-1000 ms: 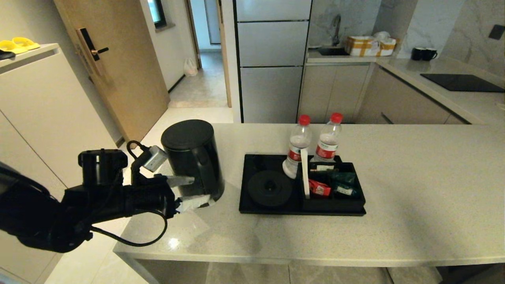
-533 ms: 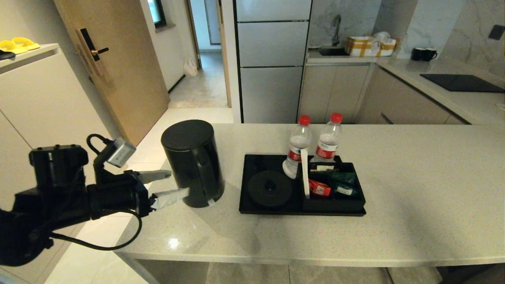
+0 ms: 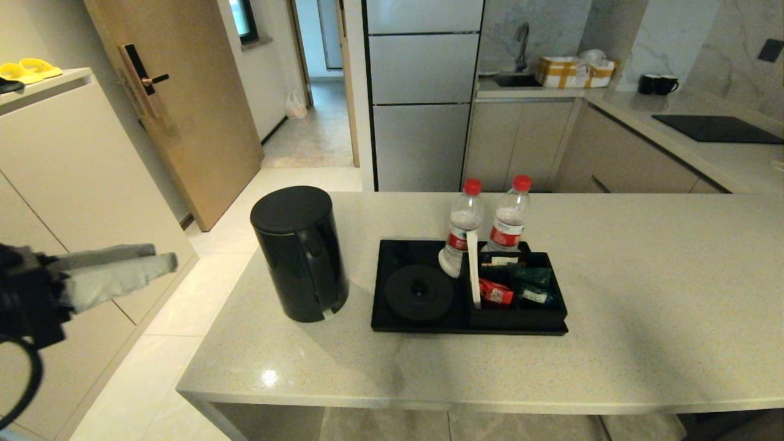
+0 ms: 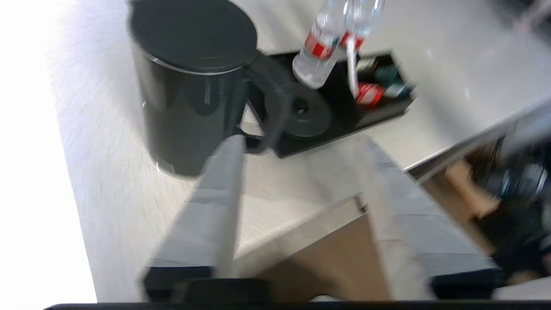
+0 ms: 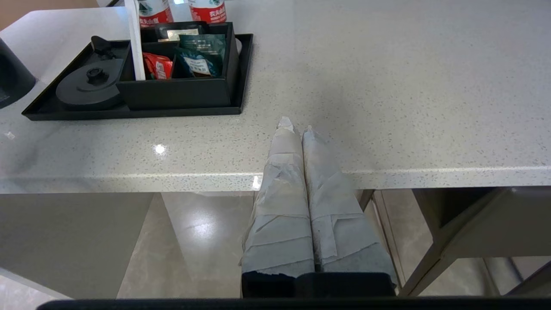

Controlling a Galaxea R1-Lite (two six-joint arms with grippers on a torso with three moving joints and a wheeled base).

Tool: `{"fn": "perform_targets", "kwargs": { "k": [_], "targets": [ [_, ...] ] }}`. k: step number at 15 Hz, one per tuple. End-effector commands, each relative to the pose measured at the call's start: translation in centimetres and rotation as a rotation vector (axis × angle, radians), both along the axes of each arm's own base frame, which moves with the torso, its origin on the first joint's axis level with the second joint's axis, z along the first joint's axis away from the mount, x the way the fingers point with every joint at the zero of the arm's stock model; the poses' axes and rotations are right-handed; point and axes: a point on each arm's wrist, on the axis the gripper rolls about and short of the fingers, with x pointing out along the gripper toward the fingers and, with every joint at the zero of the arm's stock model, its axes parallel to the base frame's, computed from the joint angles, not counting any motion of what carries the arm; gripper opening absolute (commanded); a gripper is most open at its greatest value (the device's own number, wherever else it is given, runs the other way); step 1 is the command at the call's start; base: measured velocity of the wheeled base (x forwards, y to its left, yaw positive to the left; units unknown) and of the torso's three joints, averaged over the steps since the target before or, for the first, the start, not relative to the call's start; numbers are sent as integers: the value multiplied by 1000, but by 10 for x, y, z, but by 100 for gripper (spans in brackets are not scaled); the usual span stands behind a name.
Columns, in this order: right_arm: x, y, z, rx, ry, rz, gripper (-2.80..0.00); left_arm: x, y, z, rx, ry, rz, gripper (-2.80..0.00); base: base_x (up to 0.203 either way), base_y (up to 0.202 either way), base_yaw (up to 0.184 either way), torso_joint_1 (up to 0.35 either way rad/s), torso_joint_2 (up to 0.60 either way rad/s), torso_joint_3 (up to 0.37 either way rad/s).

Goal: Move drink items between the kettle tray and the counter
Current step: Pick up the bottled water

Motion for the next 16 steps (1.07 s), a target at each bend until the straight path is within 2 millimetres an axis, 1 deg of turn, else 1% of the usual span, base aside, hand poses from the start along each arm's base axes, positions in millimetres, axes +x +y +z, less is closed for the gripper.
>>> {"fn": "perform_targets", "kwargs": {
  "k": [1,3,7,9,10,11,12,14,15,16],
  "targets": [
    [0,0,0,0,-1,0,-280,-88,-10,31,-53,20,101,-280,0,0,0,0,0,0],
    [0,0,0,0,-1,0,-280,-131,-14,49,-98,41,215,-280,0,0,0,0,0,0],
    [0,0,0,0,-1,0,-280,-206,-25,81,-222,95,371,-280,0,0,0,0,0,0],
    [0,0,0,0,-1,0,-280,-242,-31,85,-303,162,473,-280,0,0,0,0,0,0],
    [0,0,0,0,-1,0,-280,-260,-32,82,-324,167,526,-280,0,0,0,0,0,0],
    [0,0,0,0,-1,0,-280,-279,-32,77,-334,156,540,-280,0,0,0,0,0,0],
    [0,0,0,0,-1,0,-280,-294,-28,74,-332,154,519,-280,0,0,0,0,0,0],
    [0,0,0,0,-1,0,-280,-323,-18,54,-306,166,457,-280,0,0,0,0,0,0],
    [0,0,0,0,-1,0,-280,-335,-13,41,-288,146,431,-280,0,0,0,0,0,0],
    [0,0,0,0,-1,0,-280,-345,-11,23,-257,127,415,-280,0,0,0,0,0,0]
  ]
}}
